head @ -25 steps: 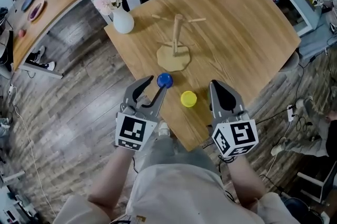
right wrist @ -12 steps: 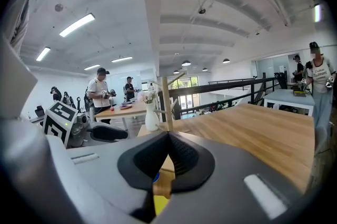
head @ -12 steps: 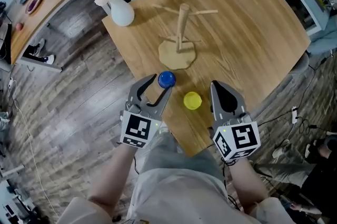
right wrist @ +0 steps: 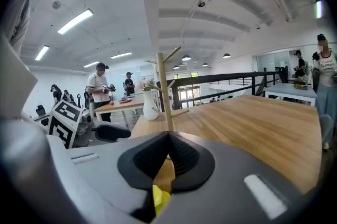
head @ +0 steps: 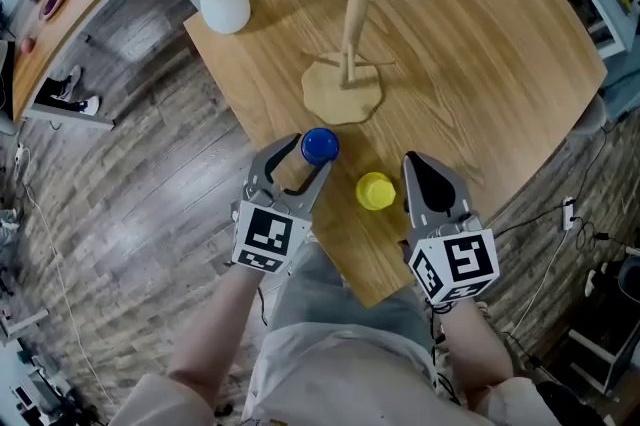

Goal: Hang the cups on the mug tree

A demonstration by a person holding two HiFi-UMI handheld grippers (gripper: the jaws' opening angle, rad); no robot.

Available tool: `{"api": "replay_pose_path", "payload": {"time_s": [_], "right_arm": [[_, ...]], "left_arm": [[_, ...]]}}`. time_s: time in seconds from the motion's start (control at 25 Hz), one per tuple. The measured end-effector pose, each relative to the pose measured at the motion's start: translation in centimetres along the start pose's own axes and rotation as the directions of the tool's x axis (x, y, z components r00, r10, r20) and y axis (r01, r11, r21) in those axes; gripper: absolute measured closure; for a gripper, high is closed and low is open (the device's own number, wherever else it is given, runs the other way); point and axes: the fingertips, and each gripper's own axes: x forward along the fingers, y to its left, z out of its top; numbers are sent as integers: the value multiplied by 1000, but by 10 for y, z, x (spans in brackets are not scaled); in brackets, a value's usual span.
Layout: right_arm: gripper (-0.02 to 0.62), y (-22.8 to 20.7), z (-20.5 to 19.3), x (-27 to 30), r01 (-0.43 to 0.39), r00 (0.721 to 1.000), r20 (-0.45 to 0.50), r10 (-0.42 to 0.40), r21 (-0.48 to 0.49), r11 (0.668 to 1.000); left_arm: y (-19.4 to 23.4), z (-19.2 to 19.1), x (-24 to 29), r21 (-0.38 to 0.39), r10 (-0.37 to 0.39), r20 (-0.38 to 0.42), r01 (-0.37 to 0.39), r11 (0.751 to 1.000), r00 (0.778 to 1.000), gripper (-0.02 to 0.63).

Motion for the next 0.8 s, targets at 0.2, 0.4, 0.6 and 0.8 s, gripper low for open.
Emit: {"api": "replay_pose_path", "payload": {"time_s": [0.2, 0.4, 0.6, 0.8], "right_arm": [[597, 1, -12, 10, -9, 1000, -9, 9, 0, 1000], [597, 0, -22, 16, -7, 1000, -10, 7, 0, 1000], [598, -4, -28, 17, -2, 1000, -6, 2, 6, 1000], [597, -5, -29, 18, 2, 1000, -3, -2, 9, 1000]], "left_arm": [[0, -18, 13, -12, -17, -18, 17, 1000, 1000, 370], [0, -29, 23, -14, -21, -19, 21, 1000, 1000, 370], [-2, -36, 29, -10, -25, -27, 25, 1000, 999, 372], [0, -33, 29, -10, -26, -20, 26, 1000, 999, 388]]}}
